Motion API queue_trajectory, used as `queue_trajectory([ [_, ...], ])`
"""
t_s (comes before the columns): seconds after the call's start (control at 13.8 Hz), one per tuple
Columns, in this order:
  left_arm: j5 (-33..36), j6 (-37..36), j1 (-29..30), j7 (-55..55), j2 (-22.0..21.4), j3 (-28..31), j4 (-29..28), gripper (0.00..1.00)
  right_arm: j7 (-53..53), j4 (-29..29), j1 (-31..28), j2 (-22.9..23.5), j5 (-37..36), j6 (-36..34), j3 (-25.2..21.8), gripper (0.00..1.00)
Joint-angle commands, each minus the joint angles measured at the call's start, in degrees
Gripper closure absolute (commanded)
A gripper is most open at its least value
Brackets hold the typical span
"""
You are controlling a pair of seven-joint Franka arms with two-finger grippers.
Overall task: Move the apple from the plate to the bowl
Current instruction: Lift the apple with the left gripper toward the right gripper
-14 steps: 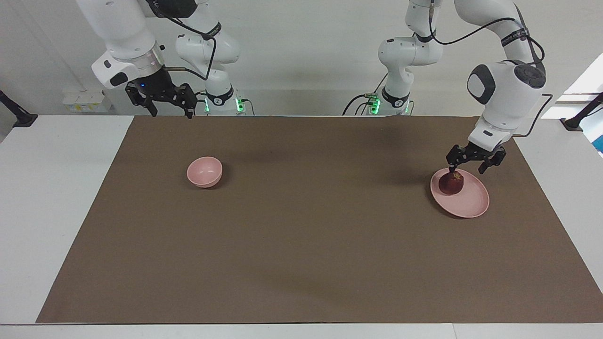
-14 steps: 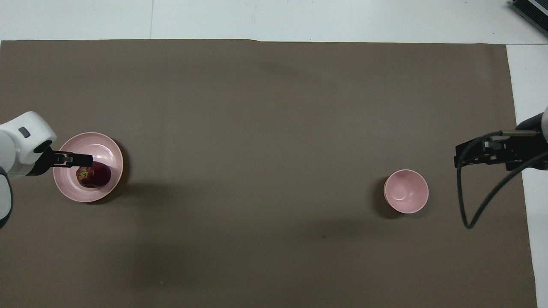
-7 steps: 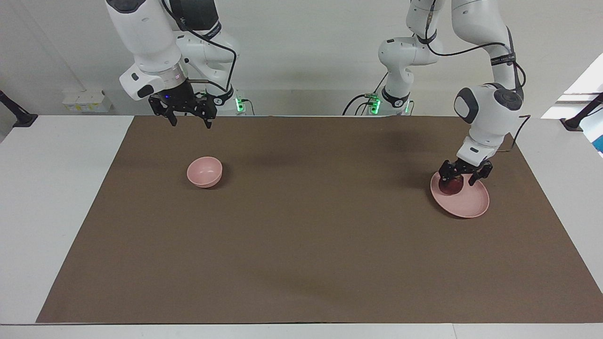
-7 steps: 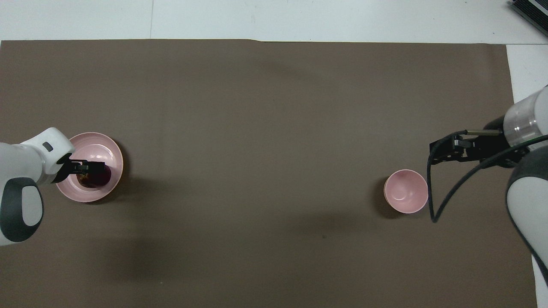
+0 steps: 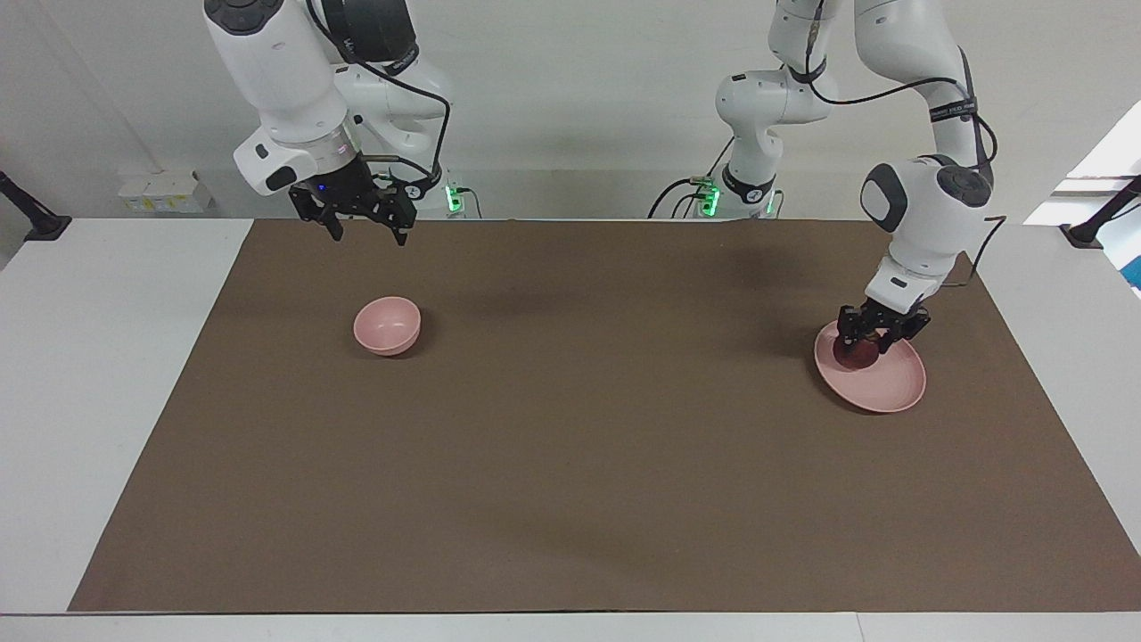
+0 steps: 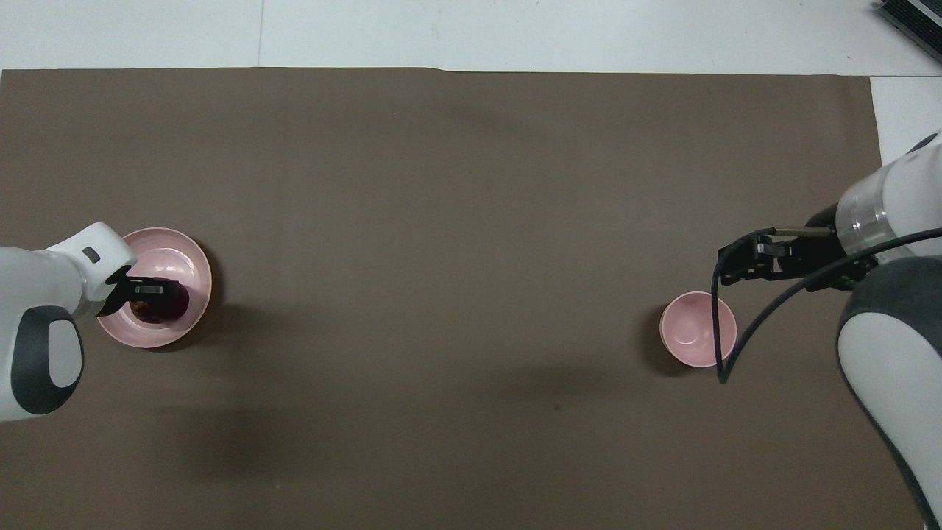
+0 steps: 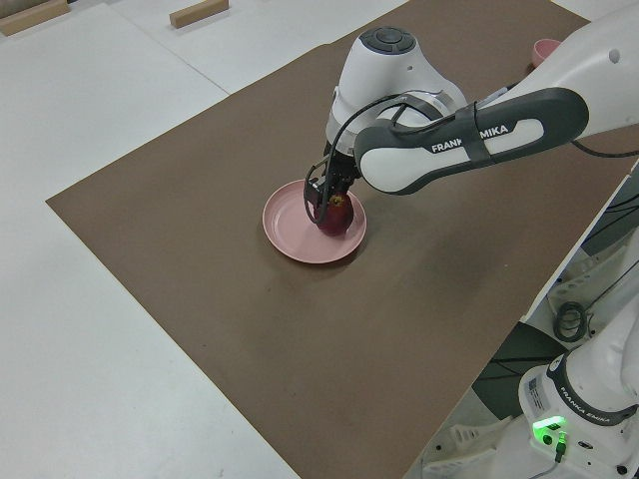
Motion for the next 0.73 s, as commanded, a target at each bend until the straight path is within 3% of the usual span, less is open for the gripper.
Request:
queue_trajectory([
  [0.0, -1.62, -7.18, -0.09, 0.98, -2.18, -0.92, 5.21, 1.0, 4.62, -1.47, -0.24, -0.15, 2.53, 2.01, 0.42, 0.0],
  [0.22, -14.96, -10.37, -1.84, 0.9, -5.25, -0.93, 7.34, 1.0, 12.09, -1.47, 1.78, 1.69, 6.73, 3.94, 0.42, 0.0],
  [0.36, -21.19, -10.19, -4.38, 0.81, -4.92, -1.11, 8.21, 1.0, 17.97, -1.55, 3.02, 3.27, 10.16, 4.82, 0.42, 0.0],
  [0.51, -33.22, -9.32, -7.64, 0.55, -4.56, -1.02, 9.62, 1.0, 24.91, -1.81, 4.33, 4.94, 15.68, 7.27, 0.42, 0.0],
  [0.65, -40.36, -7.74, -11.06, 0.28, -4.56, -1.11, 9.71, 1.0, 32.47, -2.87, 6.61, 6.17, 19.3, 10.96, 0.42, 0.0],
])
